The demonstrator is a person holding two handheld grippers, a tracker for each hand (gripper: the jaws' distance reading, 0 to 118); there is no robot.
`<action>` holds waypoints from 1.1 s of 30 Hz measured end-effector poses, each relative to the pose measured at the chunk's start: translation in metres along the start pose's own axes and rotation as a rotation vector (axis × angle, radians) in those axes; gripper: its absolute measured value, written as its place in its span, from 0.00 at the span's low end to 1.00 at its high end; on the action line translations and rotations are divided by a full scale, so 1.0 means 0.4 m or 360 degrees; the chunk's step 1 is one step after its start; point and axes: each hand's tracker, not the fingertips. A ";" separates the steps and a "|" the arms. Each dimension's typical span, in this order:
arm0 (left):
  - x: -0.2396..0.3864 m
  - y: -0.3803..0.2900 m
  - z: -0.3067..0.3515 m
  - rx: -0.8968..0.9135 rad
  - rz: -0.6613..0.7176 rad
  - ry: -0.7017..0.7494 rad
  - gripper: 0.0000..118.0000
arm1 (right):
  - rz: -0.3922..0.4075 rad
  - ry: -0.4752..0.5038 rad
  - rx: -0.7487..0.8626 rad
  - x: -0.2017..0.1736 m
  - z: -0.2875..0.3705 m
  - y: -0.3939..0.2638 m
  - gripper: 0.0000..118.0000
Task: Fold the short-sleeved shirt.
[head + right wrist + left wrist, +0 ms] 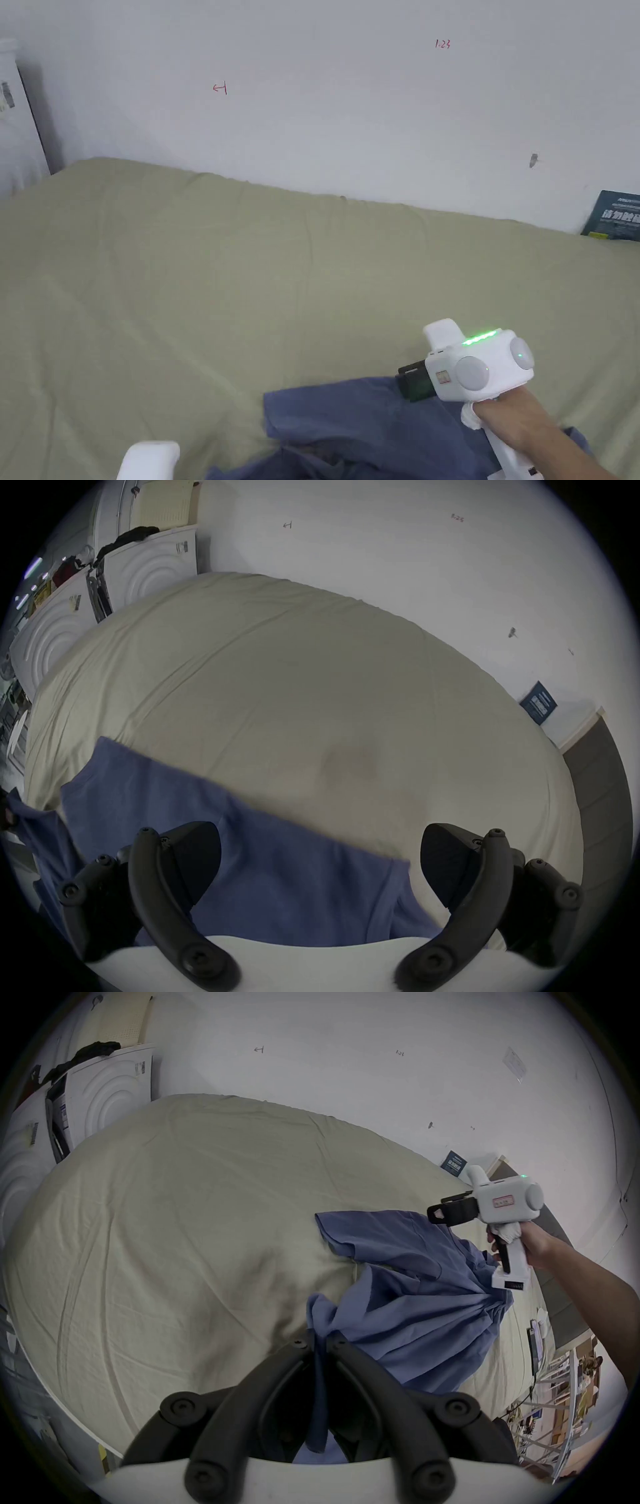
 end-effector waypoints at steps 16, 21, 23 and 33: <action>-0.031 0.010 -0.066 0.0101 0.0115 -0.0068 0.02 | -0.0322 0.0230 0.0043 -0.006 0.109 -0.114 0.01; -0.011 0.020 -0.041 0.0146 0.0101 0.0023 0.02 | -0.0429 0.0206 0.0275 0.020 0.277 -0.135 0.01; 0.001 0.026 -0.017 0.0211 0.0077 0.0028 0.02 | -0.0456 0.0160 0.0399 0.033 0.365 -0.149 0.01; 0.049 0.183 0.146 0.0532 0.0017 -0.0024 0.02 | -0.0608 -0.0037 0.0762 0.211 0.742 -0.149 0.01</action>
